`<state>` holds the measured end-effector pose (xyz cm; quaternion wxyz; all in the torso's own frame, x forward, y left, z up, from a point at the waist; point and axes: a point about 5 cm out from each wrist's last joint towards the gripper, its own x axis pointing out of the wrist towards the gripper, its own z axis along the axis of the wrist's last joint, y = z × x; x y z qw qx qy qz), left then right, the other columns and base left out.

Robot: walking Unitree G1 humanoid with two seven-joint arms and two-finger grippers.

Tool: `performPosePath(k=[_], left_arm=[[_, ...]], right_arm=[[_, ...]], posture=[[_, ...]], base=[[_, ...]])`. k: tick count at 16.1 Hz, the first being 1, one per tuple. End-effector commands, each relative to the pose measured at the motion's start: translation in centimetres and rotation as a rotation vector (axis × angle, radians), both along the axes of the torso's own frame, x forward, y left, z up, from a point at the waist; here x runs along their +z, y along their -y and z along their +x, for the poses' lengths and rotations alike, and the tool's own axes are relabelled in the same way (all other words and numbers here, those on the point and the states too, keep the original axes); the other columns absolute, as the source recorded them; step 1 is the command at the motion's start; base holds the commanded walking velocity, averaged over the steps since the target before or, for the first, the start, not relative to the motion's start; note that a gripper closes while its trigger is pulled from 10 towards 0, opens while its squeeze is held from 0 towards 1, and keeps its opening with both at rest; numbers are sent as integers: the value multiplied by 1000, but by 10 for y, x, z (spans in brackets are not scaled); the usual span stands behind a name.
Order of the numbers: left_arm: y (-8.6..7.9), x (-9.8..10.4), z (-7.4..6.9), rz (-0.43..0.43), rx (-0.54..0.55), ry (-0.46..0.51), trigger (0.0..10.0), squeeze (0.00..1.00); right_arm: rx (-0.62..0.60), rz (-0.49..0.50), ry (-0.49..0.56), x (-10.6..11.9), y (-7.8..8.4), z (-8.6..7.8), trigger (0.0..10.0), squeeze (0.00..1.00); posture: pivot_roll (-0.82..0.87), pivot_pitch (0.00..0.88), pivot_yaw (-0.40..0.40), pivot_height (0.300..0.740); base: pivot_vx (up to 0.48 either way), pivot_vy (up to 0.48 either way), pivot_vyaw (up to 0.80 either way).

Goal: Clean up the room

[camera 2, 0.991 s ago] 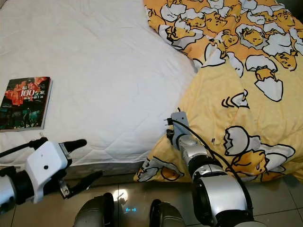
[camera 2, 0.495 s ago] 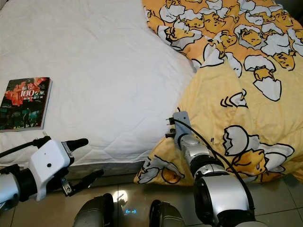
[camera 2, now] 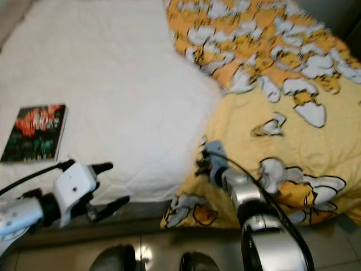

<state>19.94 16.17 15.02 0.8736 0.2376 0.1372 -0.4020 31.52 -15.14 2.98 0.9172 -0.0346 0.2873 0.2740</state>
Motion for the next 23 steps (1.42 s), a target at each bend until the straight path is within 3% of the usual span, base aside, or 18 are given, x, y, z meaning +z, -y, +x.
performPosePath(k=[1,3,4,5,7,10,13,14,15,16,18,21,23], left_arm=[[6,-6,0,-8,-27,-10,10000,0],[13,-10,-3,-26,-51,-16,10000,0],[14,-11,-4,-29,-55,-16,10000,0],[16,-13,-5,-29,-63,-18,10000,0],[16,-15,-5,-25,-71,-20,10000,0],[16,-18,-7,-12,-90,-34,10000,0],[15,-19,-8,-3,-93,-36,10000,0],[14,-20,-9,3,-95,-37,10000,0],[14,-20,-9,5,-96,-38,10000,0],[14,-19,-9,6,-97,-37,10000,0],[14,-19,-15,3,-101,-49,10000,0],[7,-29,-22,-21,-5,-67,10000,0],[0,-34,-12,-82,147,-34,10000,0]], right_arm=[[136,19,0,4,0,-10,0,0],[372,-26,-77,-6,11,-55,0,0],[426,-37,-107,-9,14,-68,0,0],[515,-57,-178,-15,21,-92,0,0],[607,-89,-262,-22,27,-118,0,0],[720,-98,-359,-23,27,-148,0,0],[716,-128,-360,-24,26,-154,0,0],[685,-164,-335,-26,26,-151,9922,0],[663,-186,-324,-27,26,-149,10000,0],[639,-187,-334,-27,27,-147,10000,1000],[615,-176,-347,-25,29,-152,10000,1000],[584,-186,-323,-31,27,-160,10000,1000],[506,-129,-225,-22,15,-138,10000,1000]], posture=[[31,0,-29,740],[28,0,-25,740],[28,0,-25,740],[28,0,-25,740],[30,0,-29,740],[34,0,-32,740],[40,0,-33,740],[41,0,-33,740],[41,0,-33,740],[41,0,-32,740],[52,12,-24,740],[70,0,-28,740],[95,0,-38,740]], base=[[0,0,0],[0,0,0],[0,0,0],[0,0,0],[0,0,0],[0,0,0],[0,0,0],[0,0,0],[0,0,0],[0,0,0],[0,0,0],[0,0,0],[0,0,0]])
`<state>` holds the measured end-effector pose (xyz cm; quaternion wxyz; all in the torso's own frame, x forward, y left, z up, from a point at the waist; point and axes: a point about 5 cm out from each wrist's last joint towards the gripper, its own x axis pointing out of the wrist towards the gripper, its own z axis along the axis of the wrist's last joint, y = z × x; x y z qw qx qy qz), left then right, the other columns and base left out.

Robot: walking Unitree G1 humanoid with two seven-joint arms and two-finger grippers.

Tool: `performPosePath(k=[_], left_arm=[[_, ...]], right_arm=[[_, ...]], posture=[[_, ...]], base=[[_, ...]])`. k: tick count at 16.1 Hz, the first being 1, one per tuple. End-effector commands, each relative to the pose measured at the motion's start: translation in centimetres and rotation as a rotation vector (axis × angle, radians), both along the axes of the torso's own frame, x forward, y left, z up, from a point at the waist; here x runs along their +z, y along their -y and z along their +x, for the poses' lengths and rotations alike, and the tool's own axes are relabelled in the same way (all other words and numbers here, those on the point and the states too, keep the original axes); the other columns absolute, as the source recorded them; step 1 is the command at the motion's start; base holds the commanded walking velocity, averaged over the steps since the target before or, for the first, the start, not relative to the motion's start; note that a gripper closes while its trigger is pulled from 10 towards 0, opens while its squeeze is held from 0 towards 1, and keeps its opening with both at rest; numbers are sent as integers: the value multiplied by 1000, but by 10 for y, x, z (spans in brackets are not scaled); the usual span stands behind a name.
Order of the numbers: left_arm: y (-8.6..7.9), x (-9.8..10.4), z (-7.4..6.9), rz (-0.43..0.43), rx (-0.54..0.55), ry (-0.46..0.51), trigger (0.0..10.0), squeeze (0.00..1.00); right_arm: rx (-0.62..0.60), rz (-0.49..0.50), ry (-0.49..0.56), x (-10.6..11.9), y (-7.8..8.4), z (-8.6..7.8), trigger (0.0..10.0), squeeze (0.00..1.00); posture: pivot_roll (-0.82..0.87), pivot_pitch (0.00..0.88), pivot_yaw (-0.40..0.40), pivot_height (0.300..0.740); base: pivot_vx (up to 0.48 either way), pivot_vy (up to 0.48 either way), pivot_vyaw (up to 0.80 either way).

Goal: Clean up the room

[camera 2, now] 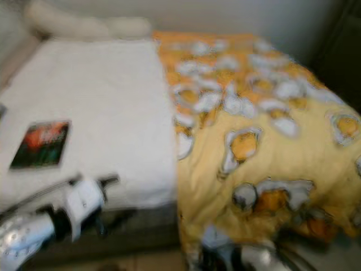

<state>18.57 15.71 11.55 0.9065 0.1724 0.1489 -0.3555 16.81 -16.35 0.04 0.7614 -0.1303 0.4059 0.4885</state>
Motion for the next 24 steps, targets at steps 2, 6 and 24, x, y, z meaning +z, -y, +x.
performPosePath(k=[2,6,24], left_arm=[[-15,-10,10,-15,162,1,10000,0],[-32,-28,45,-159,576,89,10000,0],[-31,-34,96,-177,667,209,10000,0]], right_arm=[[-83,24,108,10,-5,24,10000,1000],[-698,142,521,53,-1,88,10000,1000],[-1033,247,658,66,0,111,10000,1000]], posture=[[88,0,-34,740],[2,0,10,740],[-21,0,4,740]], base=[[0,0,0],[0,-68,0],[0,-477,0]])
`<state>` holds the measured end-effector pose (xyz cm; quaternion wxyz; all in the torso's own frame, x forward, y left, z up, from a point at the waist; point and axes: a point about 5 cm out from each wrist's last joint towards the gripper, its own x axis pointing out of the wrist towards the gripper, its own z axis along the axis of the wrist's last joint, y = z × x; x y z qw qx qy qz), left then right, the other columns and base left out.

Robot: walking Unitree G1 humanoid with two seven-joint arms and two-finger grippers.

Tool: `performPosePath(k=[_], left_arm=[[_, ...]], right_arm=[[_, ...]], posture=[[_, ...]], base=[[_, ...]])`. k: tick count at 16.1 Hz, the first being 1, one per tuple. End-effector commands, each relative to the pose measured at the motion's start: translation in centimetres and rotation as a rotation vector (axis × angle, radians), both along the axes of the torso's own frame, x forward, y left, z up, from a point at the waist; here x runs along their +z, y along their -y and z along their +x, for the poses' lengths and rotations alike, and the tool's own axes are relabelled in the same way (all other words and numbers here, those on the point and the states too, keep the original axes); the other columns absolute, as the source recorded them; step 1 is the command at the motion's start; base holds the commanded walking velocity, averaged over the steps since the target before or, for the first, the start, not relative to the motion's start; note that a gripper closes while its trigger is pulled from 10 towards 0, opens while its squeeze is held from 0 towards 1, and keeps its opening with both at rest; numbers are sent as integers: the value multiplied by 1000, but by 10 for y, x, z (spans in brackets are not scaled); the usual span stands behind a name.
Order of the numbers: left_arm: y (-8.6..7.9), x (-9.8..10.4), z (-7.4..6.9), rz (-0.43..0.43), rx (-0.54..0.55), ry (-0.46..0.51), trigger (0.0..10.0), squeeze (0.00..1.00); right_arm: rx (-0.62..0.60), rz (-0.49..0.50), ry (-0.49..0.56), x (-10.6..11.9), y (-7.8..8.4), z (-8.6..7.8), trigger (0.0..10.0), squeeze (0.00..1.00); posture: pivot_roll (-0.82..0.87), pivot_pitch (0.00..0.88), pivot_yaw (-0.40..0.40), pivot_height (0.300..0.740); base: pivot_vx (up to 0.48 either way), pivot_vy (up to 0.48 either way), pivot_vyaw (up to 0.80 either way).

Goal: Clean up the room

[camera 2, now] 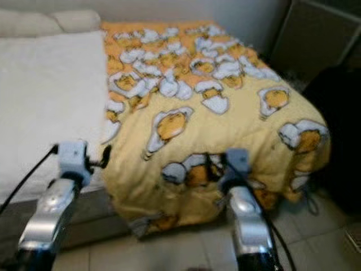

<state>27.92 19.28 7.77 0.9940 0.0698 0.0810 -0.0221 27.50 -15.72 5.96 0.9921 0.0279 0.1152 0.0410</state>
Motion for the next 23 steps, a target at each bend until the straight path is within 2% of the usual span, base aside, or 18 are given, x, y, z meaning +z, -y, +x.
performPosePath(k=[1,3,5,12,14,22,23], left_arm=[[8,5,5,-14,-57,14,10000,0],[4,9,12,14,-4,35,10000,0],[7,8,16,14,-9,35,10000,0],[8,10,30,17,-4,50,10000,0],[10,11,34,14,-15,50,10000,0],[16,9,34,8,-31,49,10000,0],[17,9,34,-21,-34,55,10000,0]], right_arm=[[-4,-11,29,7,7,6,10000,1000],[-13,-51,8,4,7,7,10000,1000],[-45,-41,16,4,9,7,10000,1000],[-28,-59,47,10,6,15,10000,1000],[-5,-66,54,11,-2,19,10000,1000],[-49,-92,21,4,2,15,10000,1000],[-65,-91,-7,1,4,14,10000,0]], posture=[[-22,0,5,740],[-59,0,38,740],[-80,0,51,740],[-80,0,44,740],[-84,0,52,740],[-74,0,29,740],[-74,0,29,740]], base=[[0,-454,0],[0,-456,797],[0,-456,794],[0,-459,0],[0,-461,0],[0,-463,0],[0,0,0]])
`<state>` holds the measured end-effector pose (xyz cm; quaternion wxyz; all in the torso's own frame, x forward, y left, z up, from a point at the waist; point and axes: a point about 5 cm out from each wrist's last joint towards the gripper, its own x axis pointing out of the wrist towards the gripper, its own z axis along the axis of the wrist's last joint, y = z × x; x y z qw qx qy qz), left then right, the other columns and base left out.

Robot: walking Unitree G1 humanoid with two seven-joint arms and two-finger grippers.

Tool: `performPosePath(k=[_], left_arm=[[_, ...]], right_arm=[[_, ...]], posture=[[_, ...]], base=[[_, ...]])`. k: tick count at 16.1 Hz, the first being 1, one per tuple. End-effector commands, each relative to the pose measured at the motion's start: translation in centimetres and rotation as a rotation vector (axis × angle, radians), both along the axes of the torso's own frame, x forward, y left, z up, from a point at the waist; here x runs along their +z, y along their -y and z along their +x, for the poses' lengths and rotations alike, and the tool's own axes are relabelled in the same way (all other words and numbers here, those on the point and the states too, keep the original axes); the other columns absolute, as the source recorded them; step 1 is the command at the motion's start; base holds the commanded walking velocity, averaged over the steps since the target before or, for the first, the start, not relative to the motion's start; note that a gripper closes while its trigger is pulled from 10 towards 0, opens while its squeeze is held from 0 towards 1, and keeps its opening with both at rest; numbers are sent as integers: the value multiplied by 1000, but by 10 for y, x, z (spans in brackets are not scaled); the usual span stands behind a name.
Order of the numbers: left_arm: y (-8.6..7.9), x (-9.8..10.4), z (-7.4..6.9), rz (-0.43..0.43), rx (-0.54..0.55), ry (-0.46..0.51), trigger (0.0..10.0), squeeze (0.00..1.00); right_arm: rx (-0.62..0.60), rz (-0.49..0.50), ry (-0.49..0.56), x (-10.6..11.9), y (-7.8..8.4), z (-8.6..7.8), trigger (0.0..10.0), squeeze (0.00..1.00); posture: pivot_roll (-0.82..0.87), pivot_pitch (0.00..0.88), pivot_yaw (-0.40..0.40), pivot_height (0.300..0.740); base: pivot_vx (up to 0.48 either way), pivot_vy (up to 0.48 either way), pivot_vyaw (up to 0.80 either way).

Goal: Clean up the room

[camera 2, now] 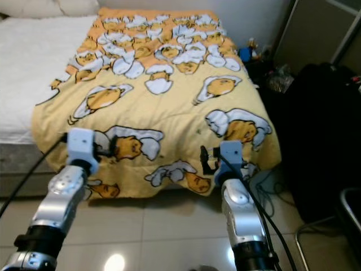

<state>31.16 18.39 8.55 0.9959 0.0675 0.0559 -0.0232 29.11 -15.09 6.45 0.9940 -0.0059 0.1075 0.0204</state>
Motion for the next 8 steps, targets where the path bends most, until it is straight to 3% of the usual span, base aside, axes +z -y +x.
performPosePath(k=[1,8], left_arm=[[8,0,1,-20,-20,-10,10000,0],[11,2,1,-11,-64,15,10000,0]], right_arm=[[-45,-10,-39,-6,10,-2,10000,0],[-73,-5,-64,-11,15,-3,10000,0]], posture=[[-72,0,28,740],[-75,0,30,740]], base=[[0,0,-656],[0,0,-641]])
